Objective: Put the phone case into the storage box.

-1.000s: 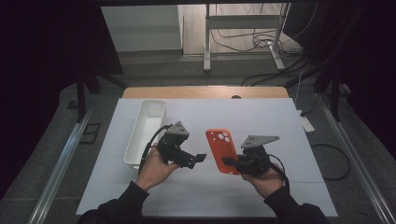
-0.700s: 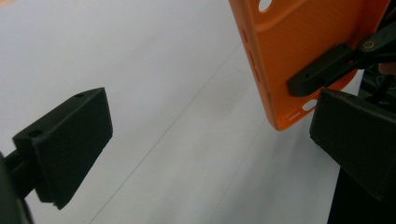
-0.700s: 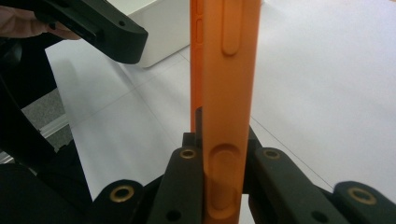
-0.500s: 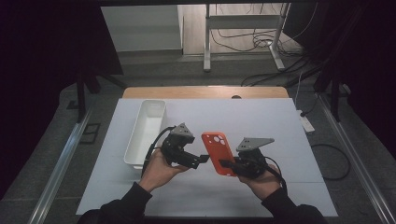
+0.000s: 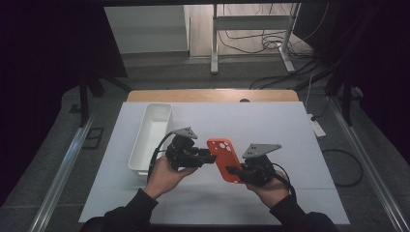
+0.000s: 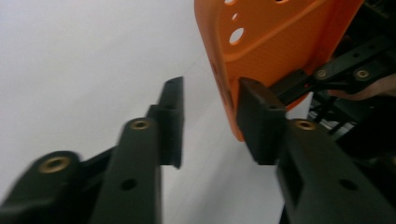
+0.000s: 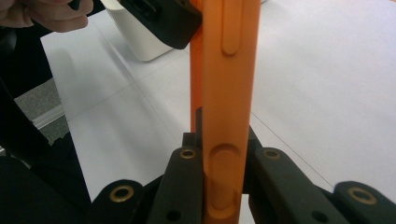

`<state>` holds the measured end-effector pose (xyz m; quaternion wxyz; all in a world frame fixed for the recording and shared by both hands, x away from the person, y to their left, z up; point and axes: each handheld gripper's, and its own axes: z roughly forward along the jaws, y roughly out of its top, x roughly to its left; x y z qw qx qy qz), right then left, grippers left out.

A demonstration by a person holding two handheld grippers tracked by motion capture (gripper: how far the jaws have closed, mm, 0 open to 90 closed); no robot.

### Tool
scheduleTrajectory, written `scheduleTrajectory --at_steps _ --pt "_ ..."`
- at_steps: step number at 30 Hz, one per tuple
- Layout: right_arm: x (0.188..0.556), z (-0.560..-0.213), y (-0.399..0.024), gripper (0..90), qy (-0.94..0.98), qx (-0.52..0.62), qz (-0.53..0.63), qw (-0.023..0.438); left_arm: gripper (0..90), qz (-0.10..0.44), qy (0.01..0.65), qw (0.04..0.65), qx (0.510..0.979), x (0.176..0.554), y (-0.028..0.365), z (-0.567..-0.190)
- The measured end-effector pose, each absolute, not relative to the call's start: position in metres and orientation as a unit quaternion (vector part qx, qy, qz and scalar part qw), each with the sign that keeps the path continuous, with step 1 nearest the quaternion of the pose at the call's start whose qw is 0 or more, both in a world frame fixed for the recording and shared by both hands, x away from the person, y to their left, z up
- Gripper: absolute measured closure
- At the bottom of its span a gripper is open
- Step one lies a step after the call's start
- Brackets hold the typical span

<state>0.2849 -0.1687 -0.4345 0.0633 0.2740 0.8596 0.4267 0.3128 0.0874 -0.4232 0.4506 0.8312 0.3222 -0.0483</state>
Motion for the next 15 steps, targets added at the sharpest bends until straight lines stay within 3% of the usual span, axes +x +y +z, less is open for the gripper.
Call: scheduleTrajectory --at_steps 5,15 --pt "0.2849 -0.4354 -0.1676 84.9 0.862 0.273 0.422 0.065 81.3 -0.081 0.327 0.457 0.823 0.316 0.0893 -0.4261" --pt "0.2851 -0.4366 -0.1665 84.8 0.864 0.271 0.42 0.066 88.7 -0.115 0.35 0.456 0.81 0.3188 0.0943 -0.4287"
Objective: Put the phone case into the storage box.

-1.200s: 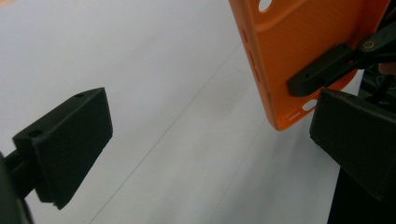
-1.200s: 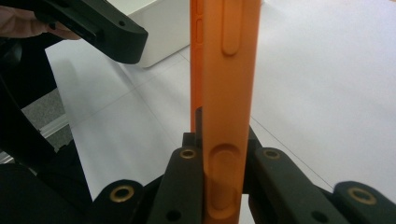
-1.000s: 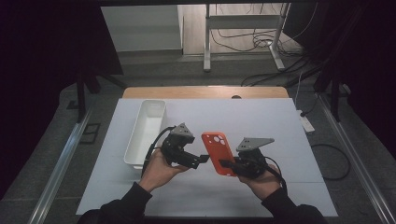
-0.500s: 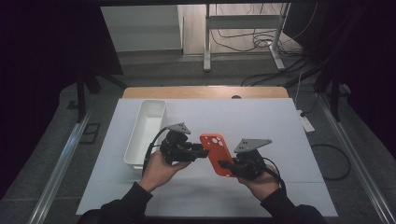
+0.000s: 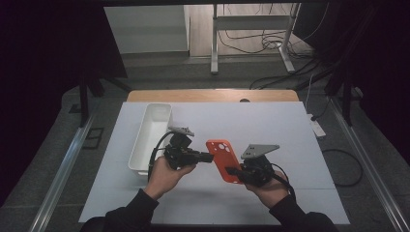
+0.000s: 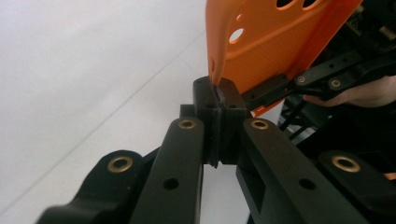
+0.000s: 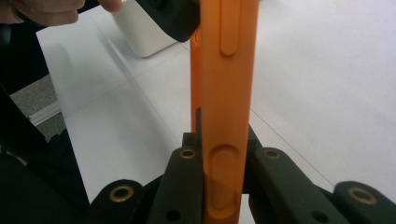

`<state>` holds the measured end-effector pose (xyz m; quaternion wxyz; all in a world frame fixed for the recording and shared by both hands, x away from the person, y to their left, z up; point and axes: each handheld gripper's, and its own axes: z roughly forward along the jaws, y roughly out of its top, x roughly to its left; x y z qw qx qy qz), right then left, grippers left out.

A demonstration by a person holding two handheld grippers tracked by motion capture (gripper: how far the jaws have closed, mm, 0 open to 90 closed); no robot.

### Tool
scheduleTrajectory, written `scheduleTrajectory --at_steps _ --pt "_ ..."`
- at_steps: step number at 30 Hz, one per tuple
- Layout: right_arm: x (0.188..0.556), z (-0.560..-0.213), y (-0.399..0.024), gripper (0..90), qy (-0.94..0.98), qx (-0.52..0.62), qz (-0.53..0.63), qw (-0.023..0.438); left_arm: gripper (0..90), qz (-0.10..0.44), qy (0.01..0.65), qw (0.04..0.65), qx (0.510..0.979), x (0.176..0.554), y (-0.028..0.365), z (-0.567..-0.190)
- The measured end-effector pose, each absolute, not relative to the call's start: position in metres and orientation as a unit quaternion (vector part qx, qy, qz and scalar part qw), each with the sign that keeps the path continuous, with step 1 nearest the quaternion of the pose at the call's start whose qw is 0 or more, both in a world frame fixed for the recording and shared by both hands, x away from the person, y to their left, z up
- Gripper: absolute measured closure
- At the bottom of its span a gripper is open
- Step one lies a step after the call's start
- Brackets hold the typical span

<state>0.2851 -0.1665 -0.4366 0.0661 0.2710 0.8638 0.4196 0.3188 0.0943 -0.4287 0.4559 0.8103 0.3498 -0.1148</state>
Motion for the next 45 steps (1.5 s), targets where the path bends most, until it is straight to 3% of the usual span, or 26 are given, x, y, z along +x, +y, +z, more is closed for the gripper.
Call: scheduleTrajectory --at_steps 8,16,31,39,45 --pt "0.286 -0.438 -0.166 82.9 0.864 0.274 0.418 0.061 89.0 -0.138 0.361 0.467 0.796 0.321 0.097 -0.431" --pt "0.287 -0.44 -0.165 73.4 0.862 0.277 0.419 0.067 89.1 -0.13 0.38 0.463 0.79 0.32 0.095 -0.431" --pt "0.285 -0.441 -0.159 35.0 0.86 0.285 0.413 0.09 89.0 -0.088 0.395 0.441 0.801 0.318 0.089 -0.429" --pt "0.285 -0.44 -0.164 19.5 0.855 0.299 0.412 0.095 88.9 -0.069 0.402 0.439 0.8 0.321 0.094 -0.427" --pt "0.284 -0.441 -0.169 12.5 0.855 0.305 0.408 0.094 88.9 -0.056 0.404 0.439 0.801 0.325 0.1 -0.425"
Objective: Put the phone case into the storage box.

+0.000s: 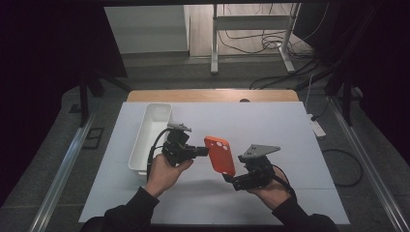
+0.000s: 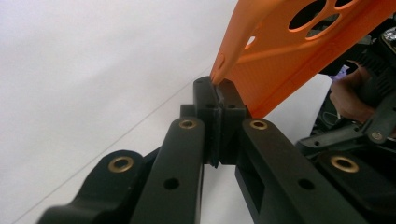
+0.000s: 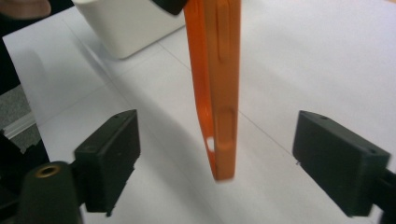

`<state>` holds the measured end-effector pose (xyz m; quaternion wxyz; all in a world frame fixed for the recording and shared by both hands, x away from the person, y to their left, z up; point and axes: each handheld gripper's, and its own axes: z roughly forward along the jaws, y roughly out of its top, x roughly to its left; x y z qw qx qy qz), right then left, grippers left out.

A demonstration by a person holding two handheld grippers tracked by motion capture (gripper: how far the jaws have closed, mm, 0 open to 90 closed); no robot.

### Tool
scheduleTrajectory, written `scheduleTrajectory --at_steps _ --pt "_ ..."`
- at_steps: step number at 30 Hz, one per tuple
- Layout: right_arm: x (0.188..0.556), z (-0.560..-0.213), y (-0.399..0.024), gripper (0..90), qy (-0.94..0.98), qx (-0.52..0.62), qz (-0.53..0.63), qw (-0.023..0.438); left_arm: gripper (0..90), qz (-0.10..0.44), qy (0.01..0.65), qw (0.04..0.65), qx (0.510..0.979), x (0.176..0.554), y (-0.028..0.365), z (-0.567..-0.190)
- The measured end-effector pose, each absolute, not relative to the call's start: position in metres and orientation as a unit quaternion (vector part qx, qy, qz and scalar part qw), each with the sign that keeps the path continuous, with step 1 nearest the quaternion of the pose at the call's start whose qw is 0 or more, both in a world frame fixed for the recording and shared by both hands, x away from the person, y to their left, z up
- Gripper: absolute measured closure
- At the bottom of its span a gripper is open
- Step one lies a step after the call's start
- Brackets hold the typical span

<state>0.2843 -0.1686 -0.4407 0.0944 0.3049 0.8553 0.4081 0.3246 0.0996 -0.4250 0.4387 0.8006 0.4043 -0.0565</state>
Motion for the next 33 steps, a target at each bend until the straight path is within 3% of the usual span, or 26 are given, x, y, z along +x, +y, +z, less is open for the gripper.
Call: scheduleTrajectory --at_steps 13,33 --pt "0.278 -0.443 -0.18 0.2 0.863 0.307 0.389 0.097 88.9 -0.042 0.406 0.431 0.805 0.334 0.112 -0.422" --pt "0.271 -0.441 -0.201 0.0 0.864 0.315 0.378 0.107 89.0 -0.018 0.421 0.42 0.803 0.346 0.137 -0.409"
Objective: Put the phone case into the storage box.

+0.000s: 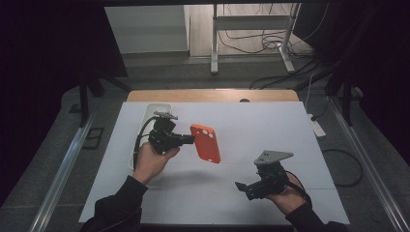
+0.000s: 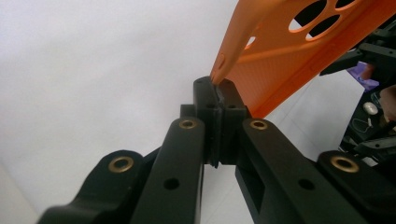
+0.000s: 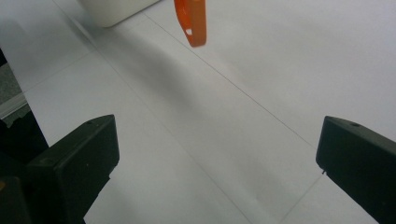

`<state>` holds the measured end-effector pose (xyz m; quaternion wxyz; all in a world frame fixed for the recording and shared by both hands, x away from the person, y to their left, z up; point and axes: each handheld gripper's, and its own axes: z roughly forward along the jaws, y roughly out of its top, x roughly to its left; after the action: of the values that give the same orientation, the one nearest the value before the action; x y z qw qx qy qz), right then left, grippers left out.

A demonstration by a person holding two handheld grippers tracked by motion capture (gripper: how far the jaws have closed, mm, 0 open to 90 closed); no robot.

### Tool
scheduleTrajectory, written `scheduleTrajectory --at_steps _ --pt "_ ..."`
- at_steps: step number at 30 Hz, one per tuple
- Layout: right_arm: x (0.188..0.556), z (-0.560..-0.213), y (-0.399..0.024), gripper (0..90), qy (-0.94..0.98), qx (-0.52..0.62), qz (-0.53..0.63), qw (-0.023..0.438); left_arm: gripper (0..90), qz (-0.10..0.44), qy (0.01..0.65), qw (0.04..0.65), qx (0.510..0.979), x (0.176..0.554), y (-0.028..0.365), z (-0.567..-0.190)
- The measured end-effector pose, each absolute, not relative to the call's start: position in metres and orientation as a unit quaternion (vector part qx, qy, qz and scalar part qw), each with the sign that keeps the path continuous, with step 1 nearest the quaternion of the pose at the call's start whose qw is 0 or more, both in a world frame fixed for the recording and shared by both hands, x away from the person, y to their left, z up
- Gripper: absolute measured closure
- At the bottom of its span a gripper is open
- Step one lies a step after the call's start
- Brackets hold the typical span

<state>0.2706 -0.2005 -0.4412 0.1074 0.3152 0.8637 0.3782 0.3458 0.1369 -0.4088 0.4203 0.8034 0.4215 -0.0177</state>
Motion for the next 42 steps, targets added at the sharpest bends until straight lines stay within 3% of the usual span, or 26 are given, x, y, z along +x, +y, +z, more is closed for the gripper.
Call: scheduleTrajectory --at_steps 42 --pt "0.247 -0.441 -0.263 0.0 0.839 0.369 0.378 0.133 89.0 0.011 0.463 0.416 0.783 0.366 0.188 -0.386"
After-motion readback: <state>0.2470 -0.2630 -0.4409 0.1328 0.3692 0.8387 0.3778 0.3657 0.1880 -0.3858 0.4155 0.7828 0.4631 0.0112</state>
